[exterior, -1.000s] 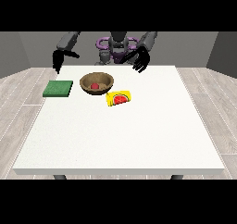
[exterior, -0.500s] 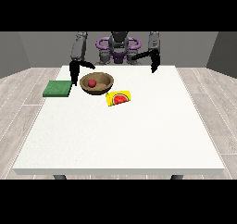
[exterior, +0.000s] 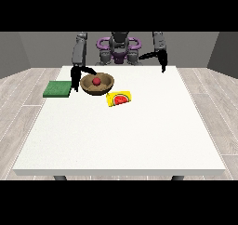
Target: Pick the cup and pour the ball into the bowl, then pick the bowl and place it on the pad
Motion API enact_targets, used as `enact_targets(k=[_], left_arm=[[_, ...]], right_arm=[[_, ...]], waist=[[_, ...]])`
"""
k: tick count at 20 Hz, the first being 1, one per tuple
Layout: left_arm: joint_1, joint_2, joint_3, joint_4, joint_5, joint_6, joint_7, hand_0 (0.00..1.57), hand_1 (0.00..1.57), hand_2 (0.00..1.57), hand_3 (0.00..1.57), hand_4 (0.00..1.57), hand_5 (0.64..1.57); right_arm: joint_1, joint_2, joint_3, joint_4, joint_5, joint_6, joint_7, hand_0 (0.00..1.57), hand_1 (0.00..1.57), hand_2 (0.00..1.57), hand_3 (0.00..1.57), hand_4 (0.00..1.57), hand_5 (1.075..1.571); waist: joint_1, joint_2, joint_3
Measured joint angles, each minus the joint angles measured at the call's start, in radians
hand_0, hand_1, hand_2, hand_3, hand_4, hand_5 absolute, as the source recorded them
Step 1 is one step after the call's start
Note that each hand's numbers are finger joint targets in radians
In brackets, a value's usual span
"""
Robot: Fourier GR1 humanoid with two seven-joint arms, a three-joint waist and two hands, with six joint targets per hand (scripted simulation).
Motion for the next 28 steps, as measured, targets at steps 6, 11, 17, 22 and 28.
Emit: enact_targets(k=[6,11,17,22,28], left_arm=[[0.013,0.025,0.008,-0.068,0.011,-0.045,0.034,0.00,0.00,0.00,0.00,0.00,1.565],[0.014,0.036,0.014,-0.105,0.020,-0.069,0.042,0.00,0.00,0.00,0.00,0.08,1.571],[-0.016,0.028,-0.008,-0.145,0.021,-0.085,0.051,0.00,0.00,0.00,0.00,0.66,1.531],[-0.007,0.023,-0.009,-0.118,0.026,-0.097,0.048,0.00,0.00,0.00,0.00,0.93,1.436],[0.054,0.049,0.052,-0.012,0.055,-0.108,0.021,0.00,0.00,0.00,0.00,1.00,1.410]], right_arm=[[-0.042,-0.006,-0.016,0.127,-0.011,-0.002,-0.087,0.00,0.00,0.00,0.00,0.06,1.562],[-0.058,-0.010,-0.045,0.183,-0.035,-0.030,-0.108,1.45,1.45,1.57,0.00,0.47,1.512],[-0.020,-0.080,0.005,0.180,0.100,-0.249,-0.131,1.57,1.57,1.57,1.56,0.94,1.558],[-0.019,-0.095,0.071,0.178,0.208,-0.417,-0.006,1.57,1.57,1.57,1.18,0.89,1.567],[-0.072,-0.103,0.159,0.180,0.288,-0.455,0.318,1.57,1.57,1.57,0.86,0.82,1.564]], waist=[[0.024,0.019,0.0006],[0.037,0.035,-0.0111],[0.100,0.054,-0.0391],[0.121,0.012,-0.0353],[0.040,-0.112,-0.0105]])
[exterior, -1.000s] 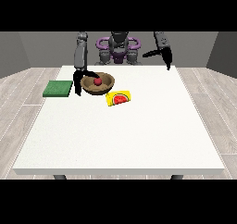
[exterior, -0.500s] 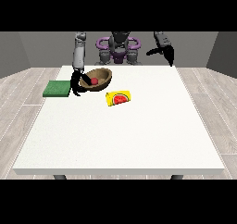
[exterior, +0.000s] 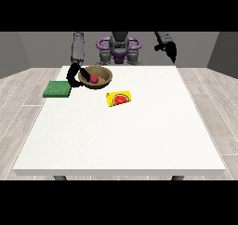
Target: Pick the cup and pour the ball into the bowl, then pick the bowl and place it on the pad
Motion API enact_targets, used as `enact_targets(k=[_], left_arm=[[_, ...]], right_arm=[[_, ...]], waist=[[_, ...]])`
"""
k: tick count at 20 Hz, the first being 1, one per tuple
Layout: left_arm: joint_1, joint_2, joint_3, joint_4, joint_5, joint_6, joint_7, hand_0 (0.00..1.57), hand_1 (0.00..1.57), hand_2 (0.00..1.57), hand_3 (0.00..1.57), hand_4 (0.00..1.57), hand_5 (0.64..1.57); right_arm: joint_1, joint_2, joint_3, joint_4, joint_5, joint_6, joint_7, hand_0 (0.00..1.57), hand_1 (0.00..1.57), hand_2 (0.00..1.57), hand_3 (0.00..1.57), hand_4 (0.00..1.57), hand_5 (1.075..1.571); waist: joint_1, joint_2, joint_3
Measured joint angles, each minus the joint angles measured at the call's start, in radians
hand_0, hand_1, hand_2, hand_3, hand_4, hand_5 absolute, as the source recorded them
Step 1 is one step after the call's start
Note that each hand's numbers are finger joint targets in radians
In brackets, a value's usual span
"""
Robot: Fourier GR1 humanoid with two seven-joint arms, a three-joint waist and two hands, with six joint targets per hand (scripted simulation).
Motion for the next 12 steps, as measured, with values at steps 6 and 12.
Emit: enact_targets(k=[6,12], left_arm=[[0.062,0.025,0.058,0.090,0.019,0.007,0.003,0.00,0.00,0.00,0.00,1.00,1.410],[0.084,0.037,0.074,0.068,0.022,0.007,-0.026,0.00,0.00,0.00,0.00,1.03,1.430]], right_arm=[[-0.072,-0.031,0.063,-0.073,0.033,0.080,0.271,1.57,1.57,1.57,0.72,0.80,1.569],[-0.038,-0.143,0.003,-0.119,-0.018,0.189,0.283,1.57,1.57,1.57,0.47,0.83,1.570]], waist=[[-0.117,-0.134,0.0070],[-0.134,-0.101,0.0098]])
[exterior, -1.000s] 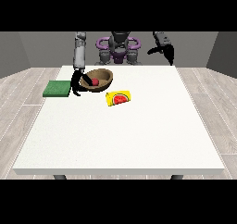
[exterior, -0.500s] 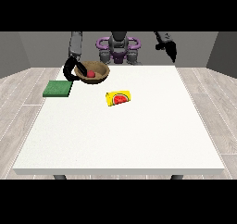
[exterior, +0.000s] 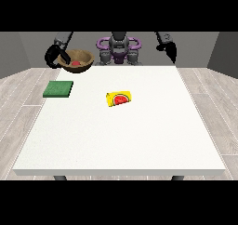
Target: Pick the cup and pour the ball into the bowl, then pick the bowl and place it on the pad
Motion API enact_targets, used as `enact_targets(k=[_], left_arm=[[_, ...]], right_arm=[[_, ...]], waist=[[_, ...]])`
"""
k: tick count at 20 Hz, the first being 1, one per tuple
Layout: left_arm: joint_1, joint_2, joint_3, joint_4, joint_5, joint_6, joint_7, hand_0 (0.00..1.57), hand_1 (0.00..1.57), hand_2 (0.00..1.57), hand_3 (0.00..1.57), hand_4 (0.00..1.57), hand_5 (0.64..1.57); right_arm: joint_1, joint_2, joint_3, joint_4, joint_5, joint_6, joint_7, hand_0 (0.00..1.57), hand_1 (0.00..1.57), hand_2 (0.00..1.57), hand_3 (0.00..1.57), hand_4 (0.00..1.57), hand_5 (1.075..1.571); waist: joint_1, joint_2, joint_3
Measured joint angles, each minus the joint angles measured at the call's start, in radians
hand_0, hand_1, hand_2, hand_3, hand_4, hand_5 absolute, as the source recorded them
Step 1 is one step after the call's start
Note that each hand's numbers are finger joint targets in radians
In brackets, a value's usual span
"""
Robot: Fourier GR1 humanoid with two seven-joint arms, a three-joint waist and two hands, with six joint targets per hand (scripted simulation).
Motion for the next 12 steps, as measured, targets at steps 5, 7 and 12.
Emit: enact_targets(k=[5,7,12], left_arm=[[-0.015,0.019,0.019,-0.022,0.028,-0.041,-0.014,0.00,0.00,0.00,0.00,1.25,1.503],[-0.037,0.059,0.054,-0.031,0.061,-0.075,-0.003,0.00,0.00,0.00,0.00,1.31,1.525],[-0.067,0.228,0.199,-0.018,0.185,-0.208,-0.016,0.00,0.00,0.00,0.00,1.29,1.571]], right_arm=[[0.009,-0.065,-0.052,-0.017,-0.021,0.038,-0.029,1.57,1.57,1.57,0.22,0.88,1.570],[0.011,-0.100,-0.074,-0.012,-0.030,0.056,-0.050,1.57,1.57,1.57,0.00,0.91,1.571],[0.052,-0.160,-0.142,0.012,-0.069,0.079,-0.158,1.57,1.57,1.57,0.00,0.87,1.570]], waist=[[0.025,0.066,0.0005],[0.034,0.087,0.0006],[0.069,0.160,0.0011]])
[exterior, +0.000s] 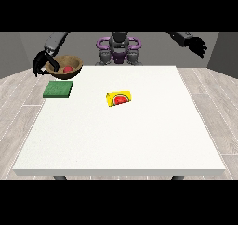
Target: Pick the cup and pour the ball into the bowl, then pick the bowl and place it on the pad
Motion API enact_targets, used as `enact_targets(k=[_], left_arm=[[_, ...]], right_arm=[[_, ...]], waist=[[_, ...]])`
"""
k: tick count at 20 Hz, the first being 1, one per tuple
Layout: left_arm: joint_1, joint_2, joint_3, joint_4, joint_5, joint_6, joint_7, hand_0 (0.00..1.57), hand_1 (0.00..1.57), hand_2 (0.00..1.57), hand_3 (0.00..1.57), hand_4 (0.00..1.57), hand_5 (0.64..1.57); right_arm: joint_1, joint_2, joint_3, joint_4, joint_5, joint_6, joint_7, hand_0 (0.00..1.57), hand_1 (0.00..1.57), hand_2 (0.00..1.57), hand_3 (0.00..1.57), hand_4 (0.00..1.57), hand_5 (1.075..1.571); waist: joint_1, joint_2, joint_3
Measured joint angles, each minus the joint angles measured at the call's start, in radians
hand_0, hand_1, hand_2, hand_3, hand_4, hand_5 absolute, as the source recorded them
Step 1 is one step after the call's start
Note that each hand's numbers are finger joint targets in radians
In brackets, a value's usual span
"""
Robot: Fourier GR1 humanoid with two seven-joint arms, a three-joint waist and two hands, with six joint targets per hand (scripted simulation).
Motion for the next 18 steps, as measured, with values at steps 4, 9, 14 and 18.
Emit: enact_targets(k=[4,9,14,18], left_arm=[[-0.017,0.134,0.112,0.073,0.080,-0.107,-0.047,0.00,0.00,0.00,0.00,1.25,1.569],[-0.035,0.226,0.188,0.152,0.132,-0.188,-0.101,0.00,0.00,0.00,0.00,1.19,1.557],[-0.046,0.261,0.207,0.166,0.149,-0.214,-0.115,0.00,0.00,0.00,0.00,1.18,1.552],[-0.041,0.262,0.207,0.163,0.150,-0.210,-0.122,0.00,0.00,0.00,0.00,1.18,1.552]], right_arm=[[-0.008,-0.025,-0.030,-0.005,-0.014,-0.005,-0.051,1.57,1.57,1.57,0.00,0.79,1.566],[-0.037,-0.044,-0.073,0.018,-0.043,-0.004,-0.106,1.57,1.57,1.57,0.00,0.69,1.567],[-0.069,-0.094,-0.119,0.075,-0.050,-0.054,-0.091,1.09,1.09,1.23,1.16,0.00,1.523],[-0.077,-0.098,-0.122,0.123,-0.052,-0.040,-0.094,0.32,0.32,0.48,0.73,0.00,1.495]], waist=[[0.011,0.067,-0.0002],[0.013,0.136,-0.0002],[0.026,0.176,-0.0002],[0.025,0.176,0.0000]])
